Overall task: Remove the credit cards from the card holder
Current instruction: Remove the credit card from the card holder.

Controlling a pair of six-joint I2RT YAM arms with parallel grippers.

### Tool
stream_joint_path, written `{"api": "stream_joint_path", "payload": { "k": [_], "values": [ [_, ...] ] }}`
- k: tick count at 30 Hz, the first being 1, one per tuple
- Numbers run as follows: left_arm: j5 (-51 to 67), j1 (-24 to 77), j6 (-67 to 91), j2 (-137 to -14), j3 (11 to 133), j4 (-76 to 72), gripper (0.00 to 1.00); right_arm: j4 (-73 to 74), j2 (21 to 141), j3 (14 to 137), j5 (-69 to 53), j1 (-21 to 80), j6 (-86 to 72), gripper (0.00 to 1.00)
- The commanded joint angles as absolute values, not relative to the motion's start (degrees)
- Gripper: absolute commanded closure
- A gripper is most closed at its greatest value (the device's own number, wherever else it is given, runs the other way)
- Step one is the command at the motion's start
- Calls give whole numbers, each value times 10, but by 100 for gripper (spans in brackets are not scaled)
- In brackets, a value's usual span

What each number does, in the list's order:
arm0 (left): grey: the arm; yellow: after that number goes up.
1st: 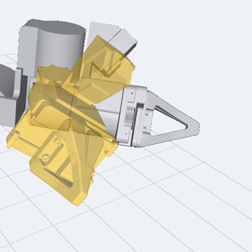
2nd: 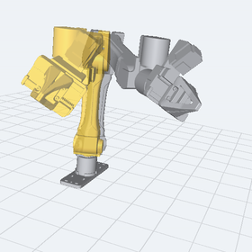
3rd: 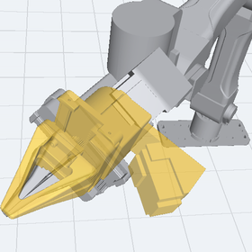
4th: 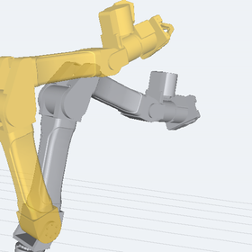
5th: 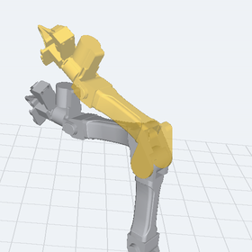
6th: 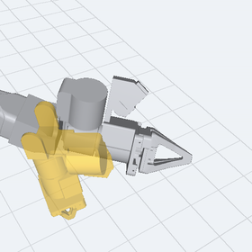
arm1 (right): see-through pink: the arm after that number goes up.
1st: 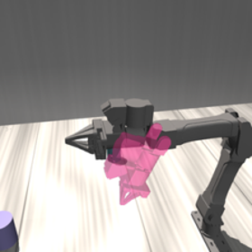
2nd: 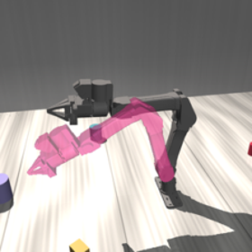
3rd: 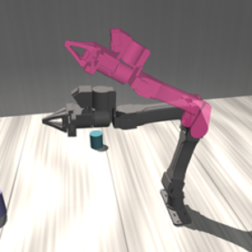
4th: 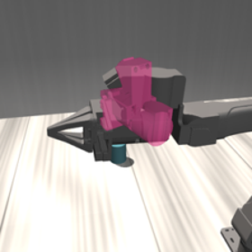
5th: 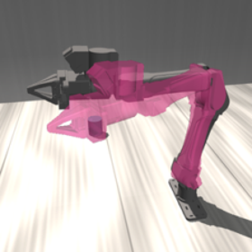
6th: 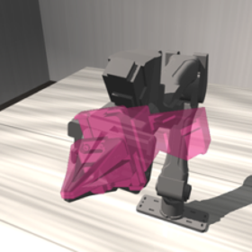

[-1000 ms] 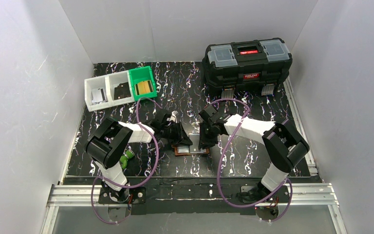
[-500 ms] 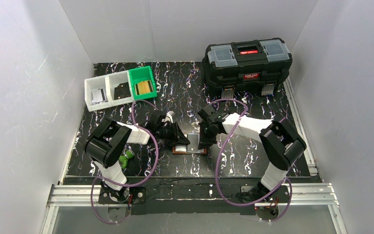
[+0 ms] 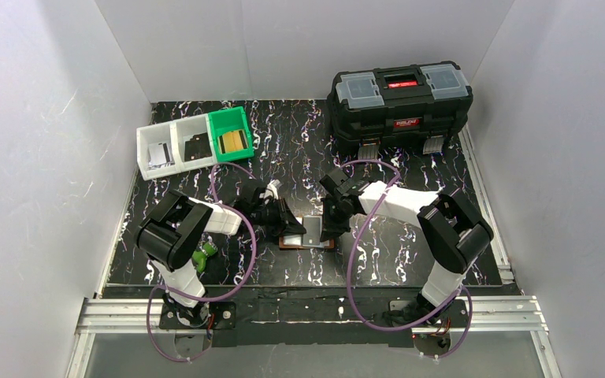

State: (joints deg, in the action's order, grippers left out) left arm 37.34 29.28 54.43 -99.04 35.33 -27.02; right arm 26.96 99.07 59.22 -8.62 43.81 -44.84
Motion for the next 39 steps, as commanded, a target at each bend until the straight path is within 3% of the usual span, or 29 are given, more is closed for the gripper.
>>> {"api": "stream_joint_path", "payload": {
  "k": [1, 9, 20, 25, 39],
  "values": [
    [392, 285, 540, -969, 341, -283, 86, 279, 1027, 584, -58, 439, -445, 95],
    [401, 273, 555, -968, 324, -310, 85, 279, 1032, 583, -58, 438, -445, 96],
    [416, 268, 575, -985, 313, -357, 99, 279, 1035, 580, -58, 435, -445, 97],
    [419, 268, 575, -985, 311, -360, 100, 278, 1038, 579, -58, 434, -446, 98],
    [352, 259, 484, -938, 335, -191, 100, 273, 1032, 565, -58, 425, -450, 99]
  ]
}}
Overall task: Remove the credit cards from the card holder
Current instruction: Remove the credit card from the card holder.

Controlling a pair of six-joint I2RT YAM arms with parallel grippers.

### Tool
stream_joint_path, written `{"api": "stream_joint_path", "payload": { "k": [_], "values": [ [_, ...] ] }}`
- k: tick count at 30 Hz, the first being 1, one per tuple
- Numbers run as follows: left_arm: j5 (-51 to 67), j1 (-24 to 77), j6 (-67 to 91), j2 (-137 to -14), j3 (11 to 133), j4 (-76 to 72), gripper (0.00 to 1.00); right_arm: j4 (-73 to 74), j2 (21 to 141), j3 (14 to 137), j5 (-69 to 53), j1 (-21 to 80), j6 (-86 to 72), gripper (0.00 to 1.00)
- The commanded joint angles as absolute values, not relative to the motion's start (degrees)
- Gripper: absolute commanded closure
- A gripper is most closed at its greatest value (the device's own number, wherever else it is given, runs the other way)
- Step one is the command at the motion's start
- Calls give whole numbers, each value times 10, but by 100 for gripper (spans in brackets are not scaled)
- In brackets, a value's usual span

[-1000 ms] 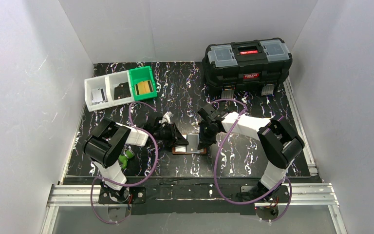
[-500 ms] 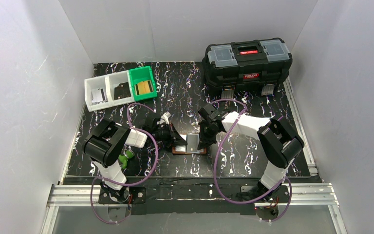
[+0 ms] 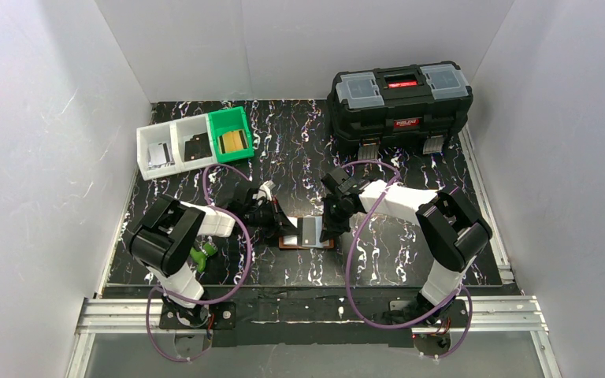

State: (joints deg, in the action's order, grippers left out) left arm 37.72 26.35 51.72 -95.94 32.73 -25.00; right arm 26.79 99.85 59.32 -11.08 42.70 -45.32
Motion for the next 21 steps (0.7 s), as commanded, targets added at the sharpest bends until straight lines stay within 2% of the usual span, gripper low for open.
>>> {"api": "stream_joint_path", "payload": {
  "k": [1, 5, 13, 21],
  "values": [
    [352, 258, 484, -936, 334, -191, 100, 273, 1031, 564, -58, 425, -450, 99],
    [362, 257, 487, -937, 332, -204, 100, 271, 1032, 563, -60, 425, -450, 99],
    [384, 257, 504, -966, 341, -243, 76, 270, 1034, 565, -64, 425, -446, 99],
    [392, 263, 519, -1005, 347, -274, 72, 269, 1038, 566, -67, 425, -443, 99]
  ]
}}
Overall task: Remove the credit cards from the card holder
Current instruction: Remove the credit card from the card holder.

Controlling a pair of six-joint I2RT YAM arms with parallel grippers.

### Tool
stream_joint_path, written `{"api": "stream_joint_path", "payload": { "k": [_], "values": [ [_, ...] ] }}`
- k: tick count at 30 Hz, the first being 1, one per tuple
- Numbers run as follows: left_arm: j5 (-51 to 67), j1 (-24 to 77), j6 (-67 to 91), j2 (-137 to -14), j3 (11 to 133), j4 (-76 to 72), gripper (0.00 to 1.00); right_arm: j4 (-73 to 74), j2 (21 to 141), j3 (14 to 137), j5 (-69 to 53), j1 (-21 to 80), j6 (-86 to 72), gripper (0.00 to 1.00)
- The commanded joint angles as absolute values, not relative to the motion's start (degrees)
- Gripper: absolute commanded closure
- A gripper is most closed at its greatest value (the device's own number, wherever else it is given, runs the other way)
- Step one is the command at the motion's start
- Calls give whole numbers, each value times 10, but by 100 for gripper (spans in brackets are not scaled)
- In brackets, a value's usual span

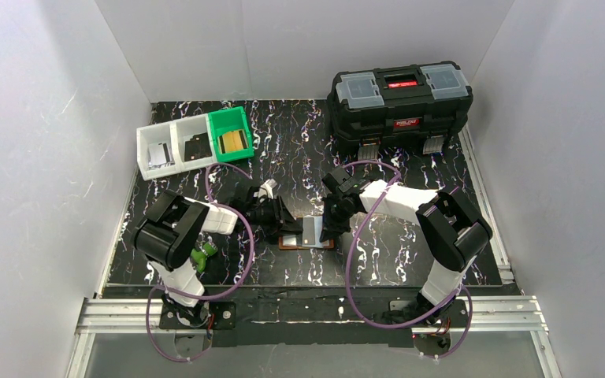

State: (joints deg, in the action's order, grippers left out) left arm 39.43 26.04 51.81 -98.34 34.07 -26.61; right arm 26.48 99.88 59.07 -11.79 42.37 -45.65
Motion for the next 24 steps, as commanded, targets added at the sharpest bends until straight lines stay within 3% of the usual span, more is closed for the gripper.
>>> {"api": "stream_joint_path", "payload": {
  "k": [1, 6, 12, 24],
  "values": [
    [394, 265, 522, -1010, 347, -280, 72, 269, 1039, 567, -67, 425, -443, 99],
    [396, 268, 535, -1021, 342, -300, 78, 269, 1040, 567, -66, 425, -443, 99],
    [385, 267, 529, -995, 341, -265, 100, 269, 1039, 566, -65, 424, -444, 99],
    [332, 237, 436, -890, 379, -68, 100, 259, 1036, 554, -69, 424, -445, 99]
  ]
}}
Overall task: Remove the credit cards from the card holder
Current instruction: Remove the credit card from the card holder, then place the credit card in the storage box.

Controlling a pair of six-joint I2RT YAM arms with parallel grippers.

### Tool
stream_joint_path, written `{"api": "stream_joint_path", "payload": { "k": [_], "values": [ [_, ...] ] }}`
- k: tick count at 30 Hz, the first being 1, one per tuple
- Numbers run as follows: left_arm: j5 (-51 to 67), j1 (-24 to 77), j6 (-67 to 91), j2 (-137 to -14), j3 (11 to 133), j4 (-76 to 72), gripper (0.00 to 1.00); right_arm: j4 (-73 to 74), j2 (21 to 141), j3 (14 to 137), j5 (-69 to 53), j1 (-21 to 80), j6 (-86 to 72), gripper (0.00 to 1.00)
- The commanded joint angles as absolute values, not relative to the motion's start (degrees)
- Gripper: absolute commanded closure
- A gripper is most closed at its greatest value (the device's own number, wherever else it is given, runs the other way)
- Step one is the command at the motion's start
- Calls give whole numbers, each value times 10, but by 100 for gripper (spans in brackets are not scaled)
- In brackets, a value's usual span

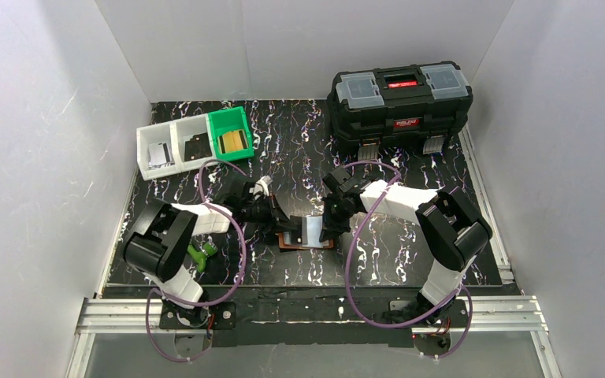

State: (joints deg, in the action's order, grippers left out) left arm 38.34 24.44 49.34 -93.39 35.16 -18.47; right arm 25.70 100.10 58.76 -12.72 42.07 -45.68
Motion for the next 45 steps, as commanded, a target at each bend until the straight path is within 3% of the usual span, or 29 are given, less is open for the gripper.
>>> {"api": "stream_joint_path", "payload": {
  "k": [1, 19, 30, 36, 45],
  "values": [
    [327, 237, 428, -884, 386, -49, 100, 258, 1036, 554, -69, 423, -445, 99],
    [286, 237, 360, -792, 474, 117, 100, 272, 997, 586, -69, 423, -430, 96],
    [273, 237, 356, -773, 552, 171, 100, 312, 912, 663, -64, 423, -396, 46],
    [209, 236, 339, -761, 610, 227, 100, 317, 877, 666, -48, 423, -383, 22],
    [46, 201, 295, -811, 752, 344, 100, 317, 849, 652, -26, 423, -371, 9]
  ]
}}
